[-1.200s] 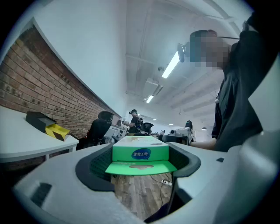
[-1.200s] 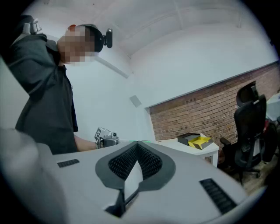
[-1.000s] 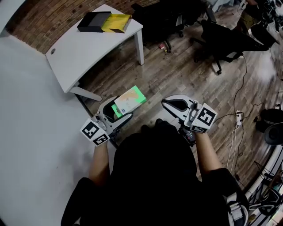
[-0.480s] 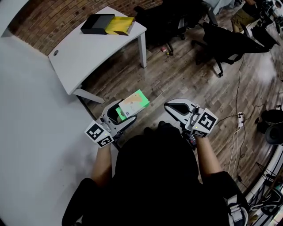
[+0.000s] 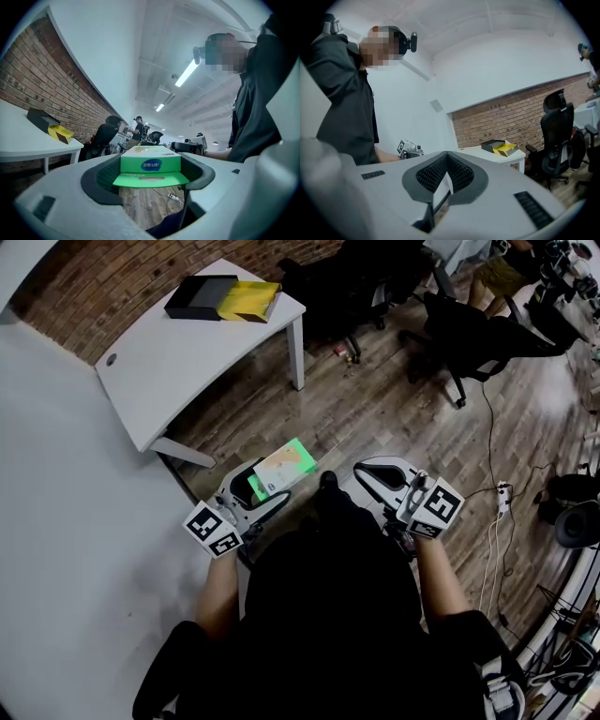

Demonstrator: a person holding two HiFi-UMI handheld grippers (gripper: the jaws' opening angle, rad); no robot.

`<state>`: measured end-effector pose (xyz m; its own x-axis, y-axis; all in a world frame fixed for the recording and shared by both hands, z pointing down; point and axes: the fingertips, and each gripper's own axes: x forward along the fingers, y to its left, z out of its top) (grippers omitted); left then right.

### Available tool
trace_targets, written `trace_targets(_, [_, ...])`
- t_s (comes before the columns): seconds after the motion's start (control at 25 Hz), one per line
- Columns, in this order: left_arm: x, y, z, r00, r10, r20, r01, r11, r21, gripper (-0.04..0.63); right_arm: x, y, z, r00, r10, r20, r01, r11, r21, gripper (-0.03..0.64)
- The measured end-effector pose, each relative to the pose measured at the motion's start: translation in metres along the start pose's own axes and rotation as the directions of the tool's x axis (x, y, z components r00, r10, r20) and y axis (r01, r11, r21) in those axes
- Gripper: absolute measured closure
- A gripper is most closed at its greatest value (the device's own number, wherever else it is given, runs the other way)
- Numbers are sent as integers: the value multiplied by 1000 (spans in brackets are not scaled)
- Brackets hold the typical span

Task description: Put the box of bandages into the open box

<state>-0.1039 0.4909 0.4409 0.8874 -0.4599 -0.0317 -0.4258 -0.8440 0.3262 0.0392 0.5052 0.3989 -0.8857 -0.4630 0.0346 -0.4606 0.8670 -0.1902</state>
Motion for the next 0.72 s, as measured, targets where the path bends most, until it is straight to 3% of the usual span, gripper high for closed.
trace_targets(0.36, [10,54,21,997,83,-2,-83,997,11,225,48,-51,4,996,87,13,-87,996,20,611])
trace_targets(0.72, [49,139,60,988,156,-14,-156,988,14,225,96,-163,35,995,78,58,-80,996,34,611])
